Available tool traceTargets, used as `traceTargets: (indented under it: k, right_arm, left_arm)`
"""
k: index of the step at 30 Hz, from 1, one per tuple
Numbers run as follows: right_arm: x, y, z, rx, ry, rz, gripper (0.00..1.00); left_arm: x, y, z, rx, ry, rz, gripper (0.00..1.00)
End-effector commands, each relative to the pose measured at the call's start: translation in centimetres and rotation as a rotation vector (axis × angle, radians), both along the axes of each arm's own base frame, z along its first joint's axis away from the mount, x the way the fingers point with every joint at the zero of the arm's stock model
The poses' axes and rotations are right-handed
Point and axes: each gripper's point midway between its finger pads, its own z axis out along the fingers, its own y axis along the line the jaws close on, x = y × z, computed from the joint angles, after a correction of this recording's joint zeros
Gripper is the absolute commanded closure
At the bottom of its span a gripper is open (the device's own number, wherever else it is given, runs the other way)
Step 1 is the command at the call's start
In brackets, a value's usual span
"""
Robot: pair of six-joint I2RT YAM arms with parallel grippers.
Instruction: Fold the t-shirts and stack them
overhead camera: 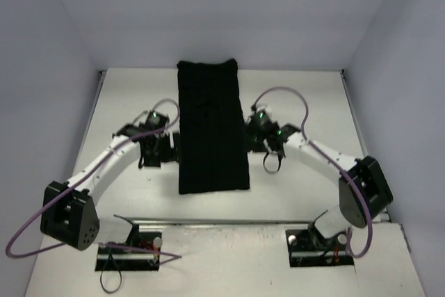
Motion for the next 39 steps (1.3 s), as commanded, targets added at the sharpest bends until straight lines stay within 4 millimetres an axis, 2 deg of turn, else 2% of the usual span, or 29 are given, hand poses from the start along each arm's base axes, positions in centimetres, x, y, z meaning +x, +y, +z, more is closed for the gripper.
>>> traceTargets:
  k: [1, 3, 6, 10, 16, 20, 26, 33, 39]
  right_arm:
    - [-4.9, 3.3, -1.2, 0.100, 0.088, -0.020, 0.54]
    - [-6.3, 2.8, -2.4, 0.076, 0.101, -0.051, 0.54]
    - [-7.5, 2.4, -2.5, 0.096, 0.090, -0.112, 0.53]
    - [-8.3, 0.9, -2.5, 0.107, 0.063, -0.174, 0.52]
    - [-9.4, 0.9, -4.1, 0.097, 0.125, -0.170, 0.52]
    - [-9.6, 1.1, -4.6, 0.085, 0.138, -0.154, 0.52]
    - [-10.2, 0.9, -5.3, 0.066, 0.146, -0.157, 0.52]
    - [-11.0, 1.0, -6.2, 0.048, 0.165, -0.158, 0.52]
    - [-11.2, 1.2, -6.6, 0.033, 0.164, -0.161, 0.52]
  left_arm:
    - [-3.5, -1.3, -2.1, -0.079, 0.114, 0.018, 0.28]
    - [-4.2, -1.4, -2.7, -0.084, 0.127, 0.014, 0.29]
    - [-4.3, -1.3, -3.0, -0.081, 0.128, 0.014, 0.29]
    - [-4.9, -1.2, -3.8, -0.081, 0.147, 0.013, 0.28]
    - [-6.3, -0.8, -6.2, -0.065, 0.213, 0.017, 0.29]
    - [-7.1, -0.5, -7.5, -0.051, 0.251, 0.025, 0.34]
    - [-7.2, -0.7, -8.2, -0.058, 0.249, 0.031, 0.37]
    - [-6.3, -1.8, -8.6, -0.063, 0.232, 0.039, 0.38]
    - [-6.7, -1.7, -10.2, -0.016, 0.254, 0.055, 0.53]
